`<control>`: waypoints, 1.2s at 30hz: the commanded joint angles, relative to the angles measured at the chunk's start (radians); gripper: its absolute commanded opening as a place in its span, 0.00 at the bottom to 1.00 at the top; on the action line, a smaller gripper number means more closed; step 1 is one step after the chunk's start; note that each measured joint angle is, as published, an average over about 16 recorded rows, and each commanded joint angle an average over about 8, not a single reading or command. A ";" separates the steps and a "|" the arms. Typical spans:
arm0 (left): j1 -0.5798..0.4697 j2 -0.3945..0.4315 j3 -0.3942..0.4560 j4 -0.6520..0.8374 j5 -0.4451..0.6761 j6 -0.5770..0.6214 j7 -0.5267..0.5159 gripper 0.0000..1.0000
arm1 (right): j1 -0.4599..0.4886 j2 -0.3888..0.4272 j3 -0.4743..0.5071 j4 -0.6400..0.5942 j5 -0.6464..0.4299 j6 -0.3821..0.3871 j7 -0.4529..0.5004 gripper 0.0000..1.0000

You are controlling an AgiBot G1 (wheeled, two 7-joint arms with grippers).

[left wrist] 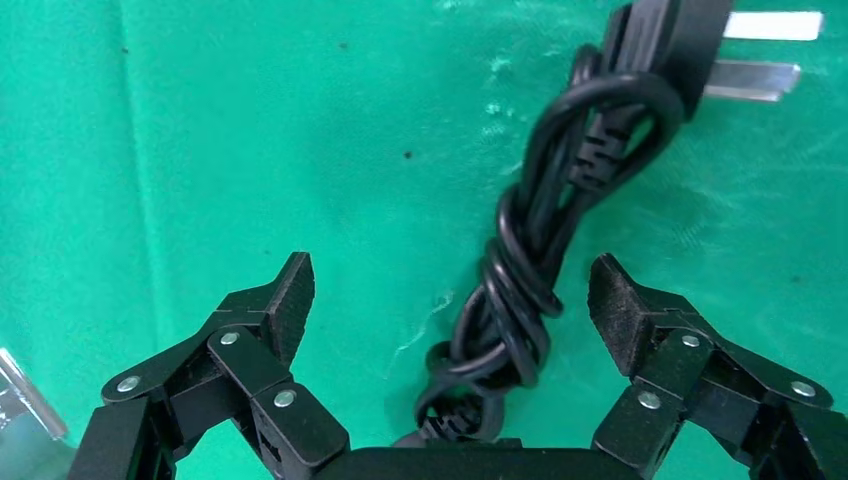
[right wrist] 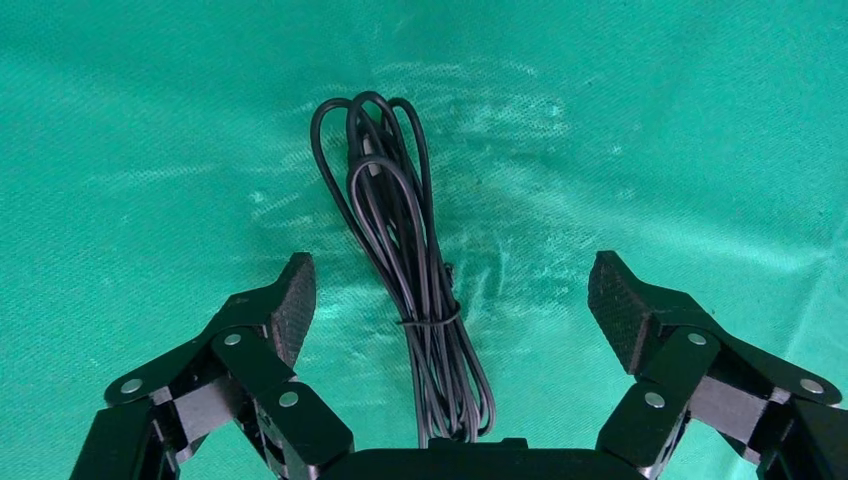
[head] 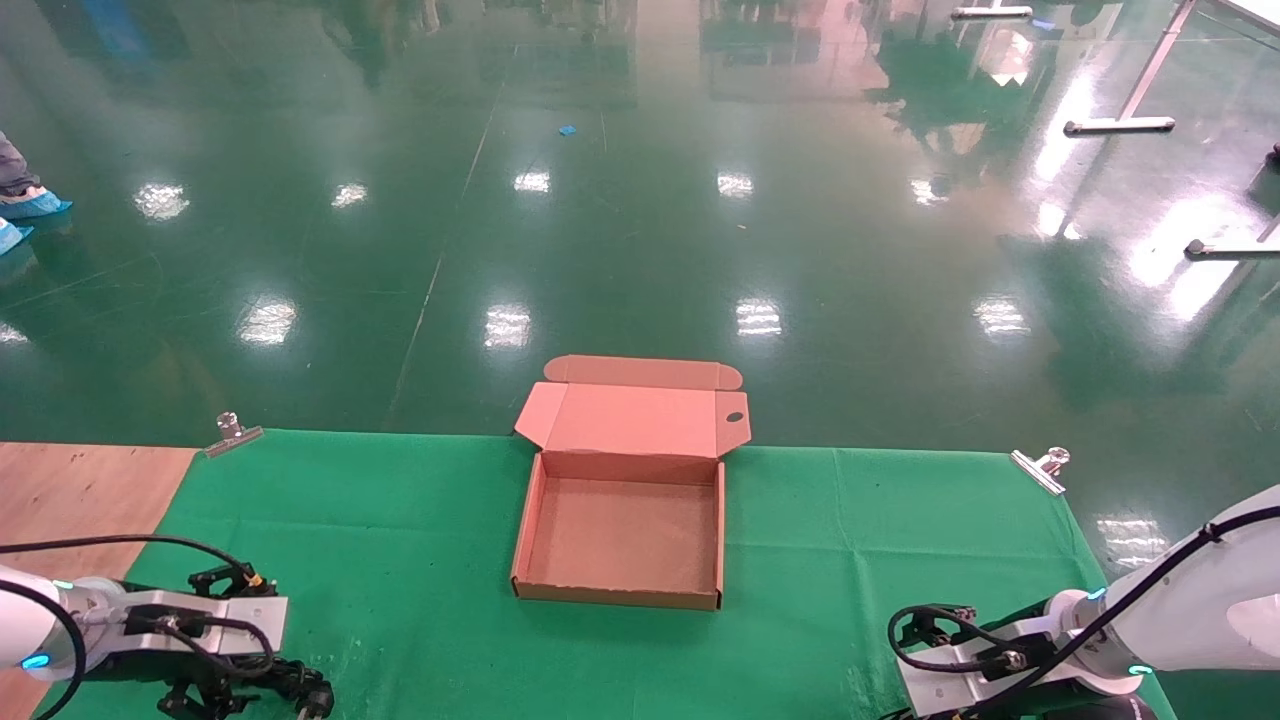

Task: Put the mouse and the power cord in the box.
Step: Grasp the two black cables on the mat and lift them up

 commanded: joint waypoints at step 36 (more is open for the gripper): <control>-0.003 -0.038 -0.022 0.012 -0.032 0.065 0.052 0.00 | 0.013 -0.020 -0.001 -0.033 -0.001 -0.019 -0.014 0.00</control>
